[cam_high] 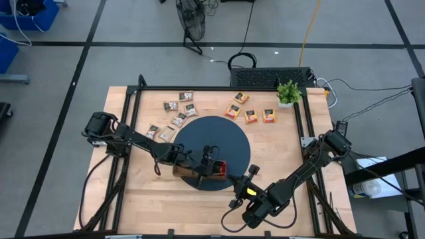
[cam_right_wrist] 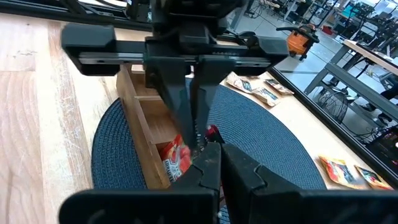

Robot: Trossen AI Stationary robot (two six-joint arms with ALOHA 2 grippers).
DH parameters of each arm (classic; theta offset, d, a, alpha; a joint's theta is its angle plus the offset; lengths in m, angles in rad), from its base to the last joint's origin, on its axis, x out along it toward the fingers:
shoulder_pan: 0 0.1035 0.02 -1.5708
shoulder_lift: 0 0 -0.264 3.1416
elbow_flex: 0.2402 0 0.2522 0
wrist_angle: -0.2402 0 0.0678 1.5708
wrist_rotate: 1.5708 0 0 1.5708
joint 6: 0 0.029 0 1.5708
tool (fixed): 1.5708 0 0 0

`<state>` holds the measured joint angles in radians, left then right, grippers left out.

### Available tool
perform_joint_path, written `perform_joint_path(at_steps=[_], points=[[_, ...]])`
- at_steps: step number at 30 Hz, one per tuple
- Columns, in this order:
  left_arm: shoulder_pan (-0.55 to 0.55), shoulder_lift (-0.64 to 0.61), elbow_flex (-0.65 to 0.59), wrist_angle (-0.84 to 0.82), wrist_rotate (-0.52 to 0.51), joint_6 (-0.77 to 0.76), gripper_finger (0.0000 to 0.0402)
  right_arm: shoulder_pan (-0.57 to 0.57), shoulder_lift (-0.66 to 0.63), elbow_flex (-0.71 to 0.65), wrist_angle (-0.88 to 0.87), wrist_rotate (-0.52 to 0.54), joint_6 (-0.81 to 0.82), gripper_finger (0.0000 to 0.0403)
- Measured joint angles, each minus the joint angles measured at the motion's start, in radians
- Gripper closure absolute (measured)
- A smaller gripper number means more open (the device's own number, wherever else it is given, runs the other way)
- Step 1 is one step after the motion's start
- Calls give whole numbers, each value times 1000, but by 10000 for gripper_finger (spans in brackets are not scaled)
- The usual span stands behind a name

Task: Pick & Place Tea
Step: Put the red tea bag into the right section of the wooden organizer

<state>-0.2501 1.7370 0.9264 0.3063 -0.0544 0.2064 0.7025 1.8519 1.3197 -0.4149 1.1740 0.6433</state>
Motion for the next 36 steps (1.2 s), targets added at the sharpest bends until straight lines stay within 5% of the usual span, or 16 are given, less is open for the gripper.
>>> perform_joint_path(at_steps=[19, 36], points=[[1, 95, 0, 89, 1, -13, 397, 0, 0, -22, 33, 0, 0, 403], [1, 68, 0, 84, 0, -85, 298, 0, 0, -64, 113, 2, -34, 403]])
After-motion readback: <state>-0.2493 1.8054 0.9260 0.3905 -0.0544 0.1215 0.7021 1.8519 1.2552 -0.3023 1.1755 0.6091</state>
